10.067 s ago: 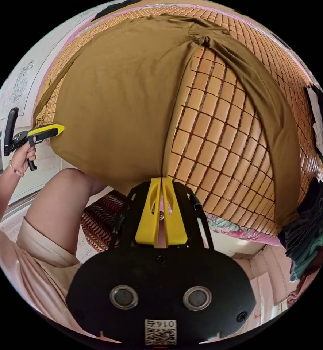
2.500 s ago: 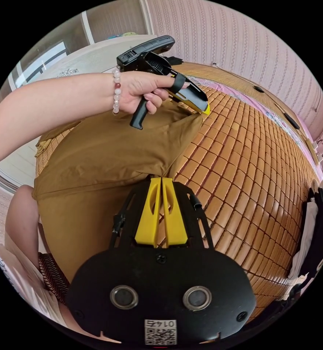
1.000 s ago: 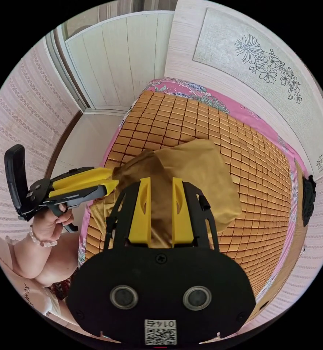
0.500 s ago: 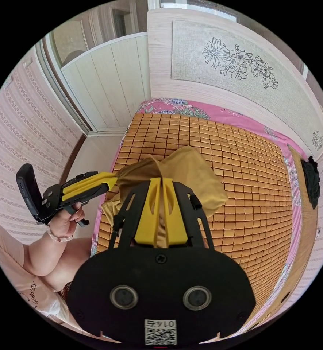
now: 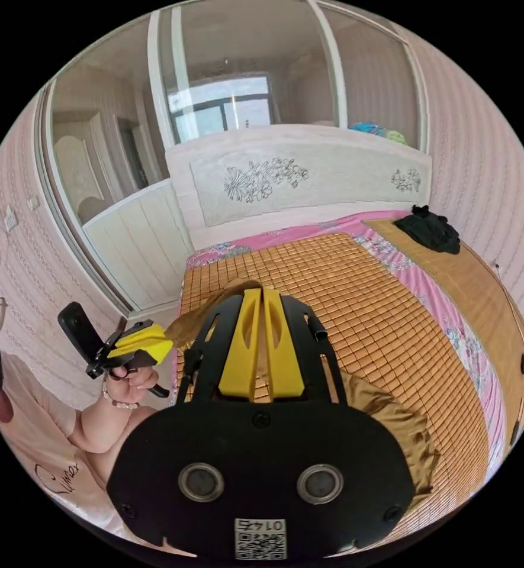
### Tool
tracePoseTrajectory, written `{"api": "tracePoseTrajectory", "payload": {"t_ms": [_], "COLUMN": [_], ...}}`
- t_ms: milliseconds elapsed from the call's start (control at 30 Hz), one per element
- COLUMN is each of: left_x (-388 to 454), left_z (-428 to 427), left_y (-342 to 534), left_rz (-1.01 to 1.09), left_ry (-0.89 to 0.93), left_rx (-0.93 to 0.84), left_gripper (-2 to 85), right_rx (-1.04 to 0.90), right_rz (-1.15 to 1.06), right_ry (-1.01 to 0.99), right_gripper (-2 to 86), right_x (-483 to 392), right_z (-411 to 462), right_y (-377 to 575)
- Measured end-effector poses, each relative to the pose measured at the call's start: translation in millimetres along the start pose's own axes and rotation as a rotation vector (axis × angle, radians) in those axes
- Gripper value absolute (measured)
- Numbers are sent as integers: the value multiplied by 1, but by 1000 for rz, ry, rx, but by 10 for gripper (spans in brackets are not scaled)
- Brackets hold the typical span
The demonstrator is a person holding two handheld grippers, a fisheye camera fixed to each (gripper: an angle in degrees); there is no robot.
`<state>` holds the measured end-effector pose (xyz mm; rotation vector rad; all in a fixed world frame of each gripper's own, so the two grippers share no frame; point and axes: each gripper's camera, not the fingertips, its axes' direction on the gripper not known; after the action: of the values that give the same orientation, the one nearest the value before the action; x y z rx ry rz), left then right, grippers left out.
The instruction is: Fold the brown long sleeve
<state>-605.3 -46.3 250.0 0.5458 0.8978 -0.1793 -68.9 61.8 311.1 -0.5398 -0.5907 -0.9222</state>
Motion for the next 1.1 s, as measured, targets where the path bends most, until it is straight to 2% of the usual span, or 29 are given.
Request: {"api": "tracePoseTrajectory", "payload": {"t_ms": [100,200,300,500,667,767,933,1067,1100], "left_x": [67,132,193,276,311,332,359,325,297], "left_z": [45,74,98,128,136,147,154,168,178], "left_y": [10,32,65,143,175,196,224,207,195], "left_rz": [85,135,207,324,392,397,491,460,427], "left_ry": [223,467,617,766,847,966,1128,1027,927], "left_rx": [-108,-184,-309,-607,-698,-774,-892,-859,-840], "left_gripper": [-10,-10,-10,-9,-9,-9,-4,-1,0], "right_rx": [79,37,-85,-209,-230,-254,-313,-341,-353], "right_rz": [130,277,482,826,966,1019,976,896,840], "right_ry": [121,288,373,328,368,365,381,383,389], "right_gripper": [-8,-8,-7,-4,-3,-1,5,18,25], "right_x": [25,33,43,60,57,55,52,61,68], "right_z": [-108,-183,-217,-223,-242,-253,-251,-235,-225], "right_y": [72,163,261,411,468,490,490,472,459]}}
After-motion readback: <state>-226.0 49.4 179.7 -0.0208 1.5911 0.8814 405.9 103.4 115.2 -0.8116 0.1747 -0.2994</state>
